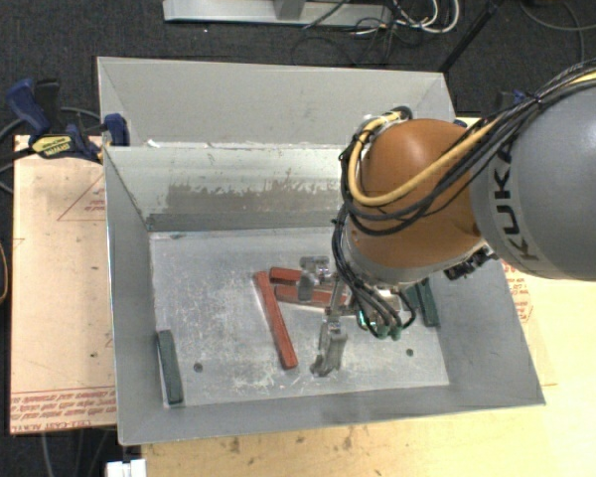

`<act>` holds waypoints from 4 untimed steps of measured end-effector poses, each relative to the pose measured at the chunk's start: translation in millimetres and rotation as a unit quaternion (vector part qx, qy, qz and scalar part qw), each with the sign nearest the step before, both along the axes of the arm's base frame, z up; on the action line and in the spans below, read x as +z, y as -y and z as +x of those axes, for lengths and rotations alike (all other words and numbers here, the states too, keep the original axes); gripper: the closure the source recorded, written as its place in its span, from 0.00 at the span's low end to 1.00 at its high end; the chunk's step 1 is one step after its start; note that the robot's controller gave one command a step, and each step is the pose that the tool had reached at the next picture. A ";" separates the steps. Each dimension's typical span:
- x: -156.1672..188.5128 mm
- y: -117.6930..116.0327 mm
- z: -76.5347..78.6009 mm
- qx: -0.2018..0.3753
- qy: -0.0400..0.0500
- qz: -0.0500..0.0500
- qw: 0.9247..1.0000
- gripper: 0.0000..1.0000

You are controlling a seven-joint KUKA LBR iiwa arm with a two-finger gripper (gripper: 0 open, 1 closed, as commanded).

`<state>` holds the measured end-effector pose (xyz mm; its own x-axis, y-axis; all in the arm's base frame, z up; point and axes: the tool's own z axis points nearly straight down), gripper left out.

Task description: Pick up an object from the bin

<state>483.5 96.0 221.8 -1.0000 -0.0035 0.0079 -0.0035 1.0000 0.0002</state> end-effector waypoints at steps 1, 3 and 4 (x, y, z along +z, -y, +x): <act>-118.2 28.5 67.1 -0.093 0.002 -0.001 0.996 0.00; -151.6 24.7 123.3 -0.116 0.005 0.001 0.993 1.00; -151.3 79.9 104.0 -0.243 0.005 -0.001 0.970 1.00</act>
Offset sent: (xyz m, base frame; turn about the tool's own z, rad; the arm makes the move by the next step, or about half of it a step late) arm 0.0675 -0.0281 -0.1142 0.1864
